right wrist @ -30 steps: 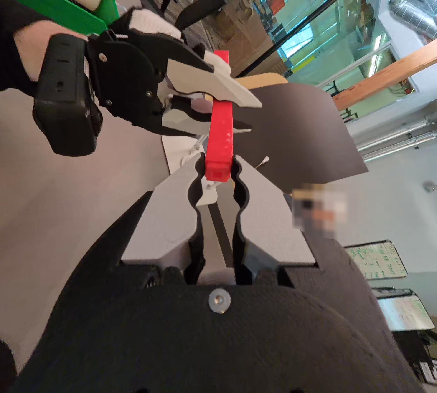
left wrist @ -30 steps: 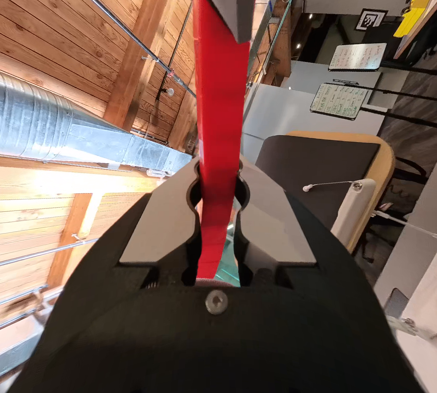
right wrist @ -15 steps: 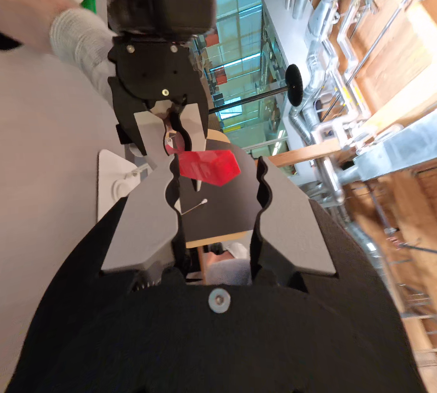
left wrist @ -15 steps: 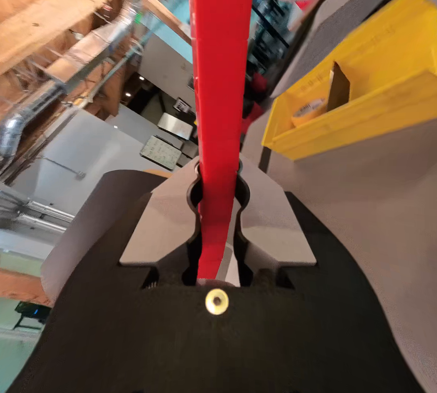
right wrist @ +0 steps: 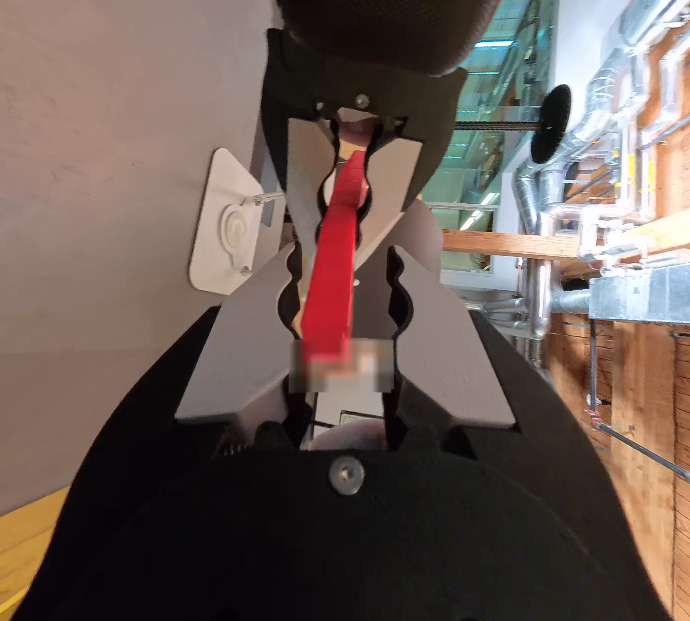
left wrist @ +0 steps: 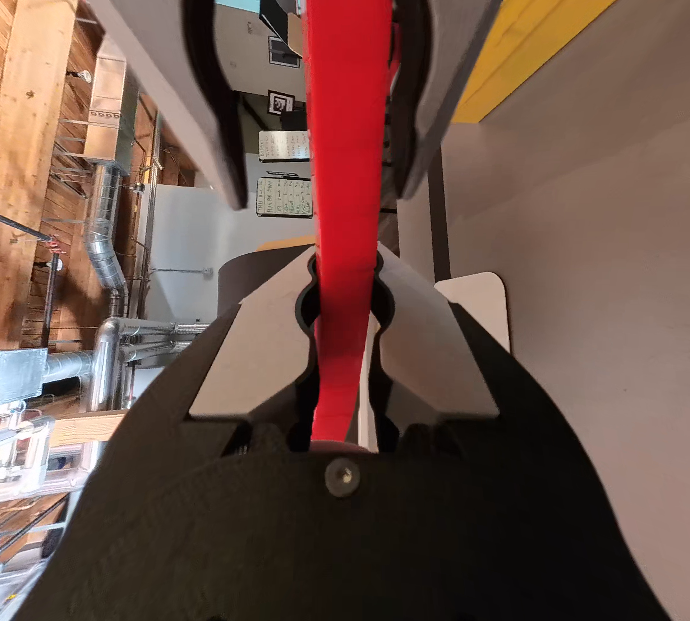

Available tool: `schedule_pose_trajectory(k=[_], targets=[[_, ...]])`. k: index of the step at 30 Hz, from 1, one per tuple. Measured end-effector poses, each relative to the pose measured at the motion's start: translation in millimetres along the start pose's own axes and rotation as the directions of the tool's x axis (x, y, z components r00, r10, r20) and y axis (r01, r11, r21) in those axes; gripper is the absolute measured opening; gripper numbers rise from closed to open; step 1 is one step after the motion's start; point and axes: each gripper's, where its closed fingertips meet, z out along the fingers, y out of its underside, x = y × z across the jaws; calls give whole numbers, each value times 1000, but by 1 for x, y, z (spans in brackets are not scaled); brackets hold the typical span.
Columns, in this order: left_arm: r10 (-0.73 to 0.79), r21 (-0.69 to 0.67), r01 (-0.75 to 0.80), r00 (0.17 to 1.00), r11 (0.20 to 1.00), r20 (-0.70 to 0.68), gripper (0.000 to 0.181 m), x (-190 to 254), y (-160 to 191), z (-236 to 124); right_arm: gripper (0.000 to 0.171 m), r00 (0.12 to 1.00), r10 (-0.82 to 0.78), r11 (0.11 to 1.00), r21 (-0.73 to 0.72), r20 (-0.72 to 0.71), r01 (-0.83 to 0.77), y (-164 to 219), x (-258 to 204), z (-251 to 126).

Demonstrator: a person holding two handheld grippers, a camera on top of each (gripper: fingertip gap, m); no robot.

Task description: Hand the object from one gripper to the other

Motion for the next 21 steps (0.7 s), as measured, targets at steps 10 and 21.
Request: schedule_pose_trajectory(k=[10, 21], targets=[[-80, 103, 84, 996, 991, -50, 20, -2, -20, -12, 21, 999, -32, 997, -64, -9, 31, 5, 2, -2], [-153, 169, 129, 979, 977, 136, 45, -40, -23, -23, 21, 982, 169, 985, -5, -81, -170, 12, 31, -5]])
